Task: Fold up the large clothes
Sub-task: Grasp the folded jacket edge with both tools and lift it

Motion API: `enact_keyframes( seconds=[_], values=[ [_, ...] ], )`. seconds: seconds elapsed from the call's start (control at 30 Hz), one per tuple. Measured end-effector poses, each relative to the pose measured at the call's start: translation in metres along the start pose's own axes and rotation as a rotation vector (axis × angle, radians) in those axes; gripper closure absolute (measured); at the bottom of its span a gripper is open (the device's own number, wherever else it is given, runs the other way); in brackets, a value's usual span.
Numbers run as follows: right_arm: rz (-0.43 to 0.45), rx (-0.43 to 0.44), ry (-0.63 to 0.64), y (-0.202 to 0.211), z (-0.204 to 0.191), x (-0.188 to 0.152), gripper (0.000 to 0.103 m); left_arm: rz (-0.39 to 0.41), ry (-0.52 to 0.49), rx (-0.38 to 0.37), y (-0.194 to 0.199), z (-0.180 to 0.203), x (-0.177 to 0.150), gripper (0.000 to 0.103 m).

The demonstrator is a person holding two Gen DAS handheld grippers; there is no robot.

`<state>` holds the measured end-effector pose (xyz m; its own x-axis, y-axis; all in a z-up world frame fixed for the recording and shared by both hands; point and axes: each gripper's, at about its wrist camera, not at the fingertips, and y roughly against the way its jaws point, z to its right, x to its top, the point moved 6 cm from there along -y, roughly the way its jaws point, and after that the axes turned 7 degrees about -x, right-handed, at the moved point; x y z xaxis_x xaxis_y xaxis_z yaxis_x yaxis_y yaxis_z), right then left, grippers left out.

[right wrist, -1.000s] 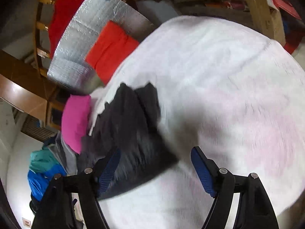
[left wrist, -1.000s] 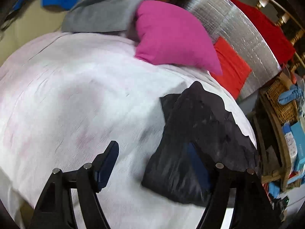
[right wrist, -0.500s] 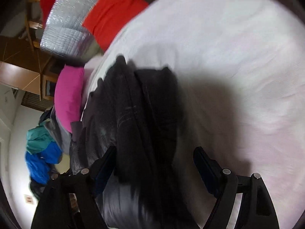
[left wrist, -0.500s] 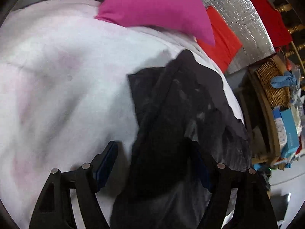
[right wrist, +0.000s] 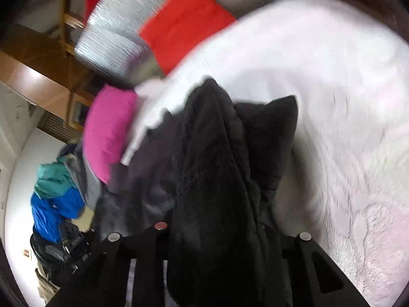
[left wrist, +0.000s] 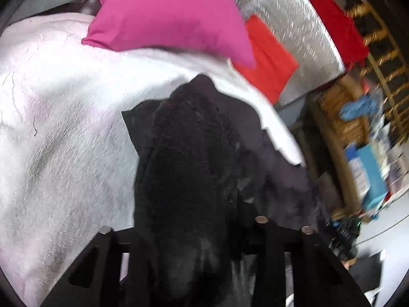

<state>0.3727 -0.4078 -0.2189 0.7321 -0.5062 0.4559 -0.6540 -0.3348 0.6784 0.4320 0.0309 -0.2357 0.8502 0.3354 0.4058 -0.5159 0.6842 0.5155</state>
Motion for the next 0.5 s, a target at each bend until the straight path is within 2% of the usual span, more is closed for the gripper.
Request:
enact_keyframes(
  seconds=[0.07, 0.1, 0.13, 0.2, 0.3, 0.37, 0.43, 0.5],
  values=[
    [0.024, -0.010, -0.033, 0.001, 0.003, 0.002, 0.074, 0.012, 0.005, 0.029, 0.000, -0.002, 0.001, 0.069],
    [0.005, -0.032, -0.051, -0.006, 0.010, 0.000, 0.074, 0.000, 0.023, 0.070, -0.003, -0.009, -0.001, 0.069],
    [-0.027, -0.066, -0.083, -0.015, 0.019, -0.004, 0.074, -0.023, 0.060, 0.107, -0.008, -0.019, -0.004, 0.067],
    [-0.063, -0.078, -0.143, -0.027, 0.033, -0.011, 0.069, -0.037, 0.097, 0.115, -0.012, -0.027, -0.007, 0.058],
    [-0.052, -0.058, -0.180, -0.017, 0.034, -0.011, 0.059, -0.045, 0.122, 0.151, -0.004, -0.031, -0.008, 0.044],
    [-0.041, -0.046, -0.195, -0.007, 0.035, -0.014, 0.038, -0.046, 0.127, 0.158, 0.003, -0.030, -0.011, 0.040],
    [-0.024, -0.053, -0.213, 0.005, 0.039, -0.018, 0.034, -0.043, 0.118, 0.171, 0.025, -0.035, -0.017, 0.039],
    [0.013, -0.040, -0.218, 0.026, 0.042, -0.021, 0.034, -0.005, 0.099, 0.187, 0.039, -0.031, -0.019, 0.039]
  ],
)
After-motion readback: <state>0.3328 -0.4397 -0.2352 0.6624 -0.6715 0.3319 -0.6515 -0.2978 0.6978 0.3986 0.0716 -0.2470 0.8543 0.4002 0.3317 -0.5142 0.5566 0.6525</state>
